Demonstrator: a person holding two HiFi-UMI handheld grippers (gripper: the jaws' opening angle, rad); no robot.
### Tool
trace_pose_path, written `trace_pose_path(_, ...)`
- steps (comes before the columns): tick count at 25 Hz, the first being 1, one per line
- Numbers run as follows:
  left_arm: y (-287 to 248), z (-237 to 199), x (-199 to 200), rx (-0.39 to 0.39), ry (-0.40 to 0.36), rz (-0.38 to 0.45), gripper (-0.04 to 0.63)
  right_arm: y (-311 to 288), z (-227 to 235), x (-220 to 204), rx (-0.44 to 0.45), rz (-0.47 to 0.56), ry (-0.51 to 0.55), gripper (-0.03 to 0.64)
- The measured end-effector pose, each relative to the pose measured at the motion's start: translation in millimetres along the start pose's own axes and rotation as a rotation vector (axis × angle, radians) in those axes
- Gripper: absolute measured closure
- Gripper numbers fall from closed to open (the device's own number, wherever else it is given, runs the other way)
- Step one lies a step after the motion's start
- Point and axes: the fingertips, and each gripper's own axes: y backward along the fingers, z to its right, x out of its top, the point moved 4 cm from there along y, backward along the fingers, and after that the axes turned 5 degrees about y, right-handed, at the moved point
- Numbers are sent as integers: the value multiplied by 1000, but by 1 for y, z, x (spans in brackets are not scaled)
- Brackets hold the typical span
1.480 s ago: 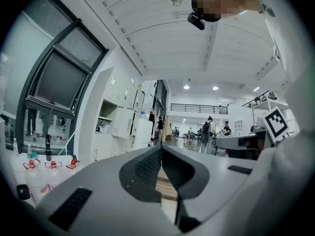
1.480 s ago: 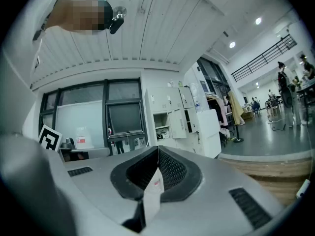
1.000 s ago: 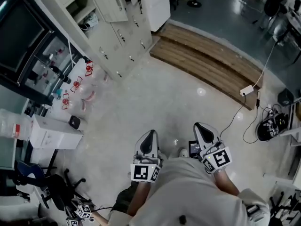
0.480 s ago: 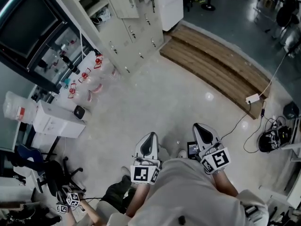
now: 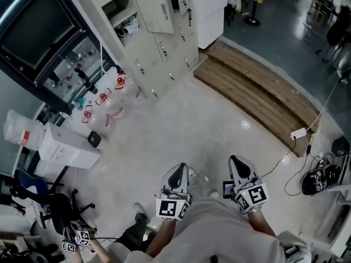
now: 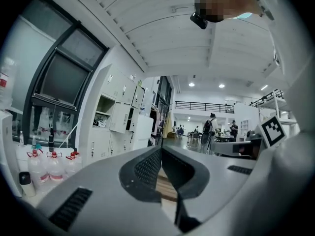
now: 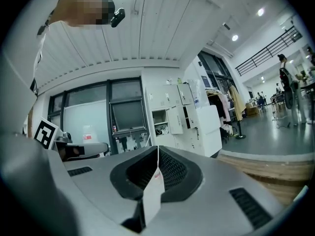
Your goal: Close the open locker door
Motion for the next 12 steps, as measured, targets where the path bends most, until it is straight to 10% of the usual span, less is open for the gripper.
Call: trace_pose_path(12,-97,-86,38,-60,0,56,586,-125,21,29,-22,26,52,588)
